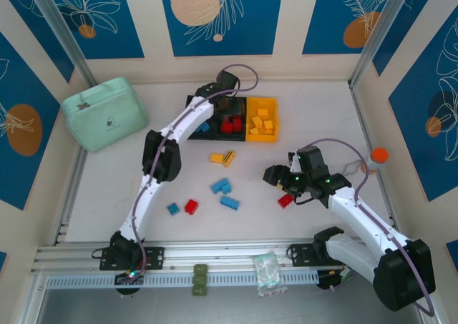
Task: Sort the legos into containers by color
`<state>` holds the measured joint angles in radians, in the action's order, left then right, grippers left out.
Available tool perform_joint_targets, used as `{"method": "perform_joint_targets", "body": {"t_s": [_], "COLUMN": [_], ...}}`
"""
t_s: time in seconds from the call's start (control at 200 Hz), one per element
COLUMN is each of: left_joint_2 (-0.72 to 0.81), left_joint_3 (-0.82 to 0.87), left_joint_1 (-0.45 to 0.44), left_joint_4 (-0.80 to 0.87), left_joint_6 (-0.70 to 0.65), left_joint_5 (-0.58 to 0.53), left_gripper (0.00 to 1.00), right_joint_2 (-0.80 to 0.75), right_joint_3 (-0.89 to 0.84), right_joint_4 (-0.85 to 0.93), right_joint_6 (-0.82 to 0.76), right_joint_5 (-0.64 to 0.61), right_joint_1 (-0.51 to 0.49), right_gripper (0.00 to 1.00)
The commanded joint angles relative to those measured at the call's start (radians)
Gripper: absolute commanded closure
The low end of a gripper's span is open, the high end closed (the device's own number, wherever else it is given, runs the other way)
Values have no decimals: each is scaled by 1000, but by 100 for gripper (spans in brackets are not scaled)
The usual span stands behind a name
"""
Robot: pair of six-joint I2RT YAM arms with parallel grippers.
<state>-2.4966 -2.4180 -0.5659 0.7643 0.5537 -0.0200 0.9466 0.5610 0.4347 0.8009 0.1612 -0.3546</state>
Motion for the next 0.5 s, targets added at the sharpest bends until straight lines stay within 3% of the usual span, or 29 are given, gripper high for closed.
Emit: {"method": "perform_joint_targets", "body": {"t_s": [0.0, 0.33, 0.495], "left_joint_2": [195, 614, 811], "left_joint_3": [107, 717, 963], "left_joint_1": [-14, -22, -21], "left_joint_4": [-46, -207, -158], "left_joint_6": [-31, -83, -172], "left_joint_5": [41, 127, 114], "left_gripper": [45, 44, 44], "right_joint_2": [-2, -30, -95], "right_joint_3": [41, 74, 55], "right_joint_4": [21, 52, 17], "right_joint_6": [-17, -64, -122], "right_joint_5": [12, 23, 43], "right_joint_1": [5, -23, -37], "right_gripper": [29, 29, 28]}}
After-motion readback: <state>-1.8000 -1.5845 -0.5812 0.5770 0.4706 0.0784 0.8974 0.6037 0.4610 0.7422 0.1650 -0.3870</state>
